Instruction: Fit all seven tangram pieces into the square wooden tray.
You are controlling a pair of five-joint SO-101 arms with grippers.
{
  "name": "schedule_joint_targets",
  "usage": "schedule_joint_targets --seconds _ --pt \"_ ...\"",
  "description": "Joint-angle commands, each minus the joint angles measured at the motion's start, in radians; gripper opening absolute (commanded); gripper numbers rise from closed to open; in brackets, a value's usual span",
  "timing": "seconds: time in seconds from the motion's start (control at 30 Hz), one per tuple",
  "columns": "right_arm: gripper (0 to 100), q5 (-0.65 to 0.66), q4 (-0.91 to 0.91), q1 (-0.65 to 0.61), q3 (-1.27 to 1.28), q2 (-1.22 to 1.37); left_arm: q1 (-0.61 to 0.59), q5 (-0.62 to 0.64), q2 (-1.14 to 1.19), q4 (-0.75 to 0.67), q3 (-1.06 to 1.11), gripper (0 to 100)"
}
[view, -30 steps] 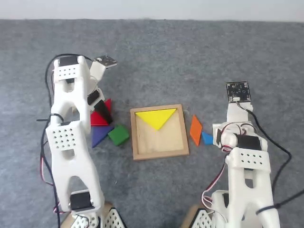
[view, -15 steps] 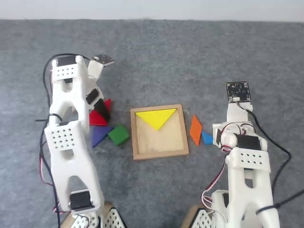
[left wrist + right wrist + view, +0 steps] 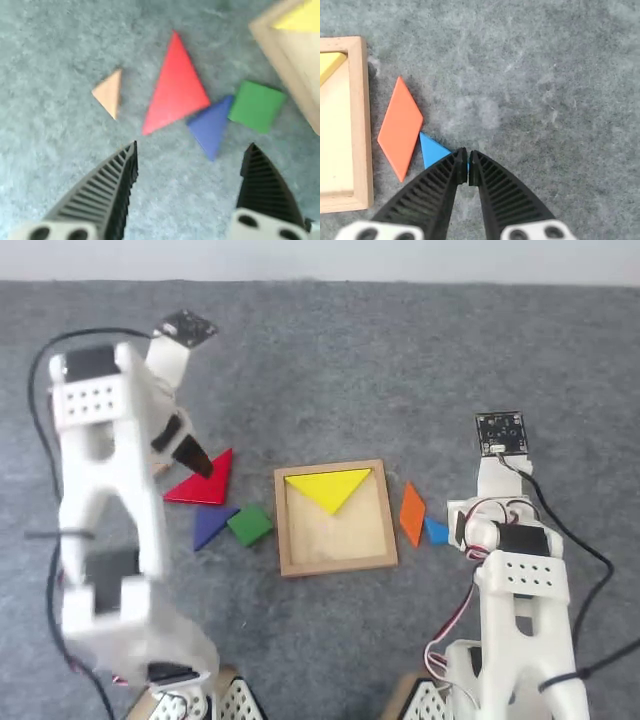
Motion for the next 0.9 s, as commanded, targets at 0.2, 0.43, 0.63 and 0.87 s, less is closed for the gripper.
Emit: schedule_joint_targets --seconds 0.2,0.43,0.63,0.87 --pt "2.0 -0.005 -0.018 0.013 -0.008 -0.038 -0.012 -0.135 -0.611 -0.585 0.921 32" --pt "1.9 -0.008 -0.018 0.013 -0.008 -0.038 -0.117 0.017 -0.399 -0.62 0.855 30" --pt "1.9 -0.008 -0.018 0.013 -0.008 -0.038 -0.144 0.127 -0.252 -0.542 0.76 2" --pt "1.9 -0.003 -0.018 0.013 -0.008 -0.038 -0.157 0.163 -0.222 -0.644 0.783 1"
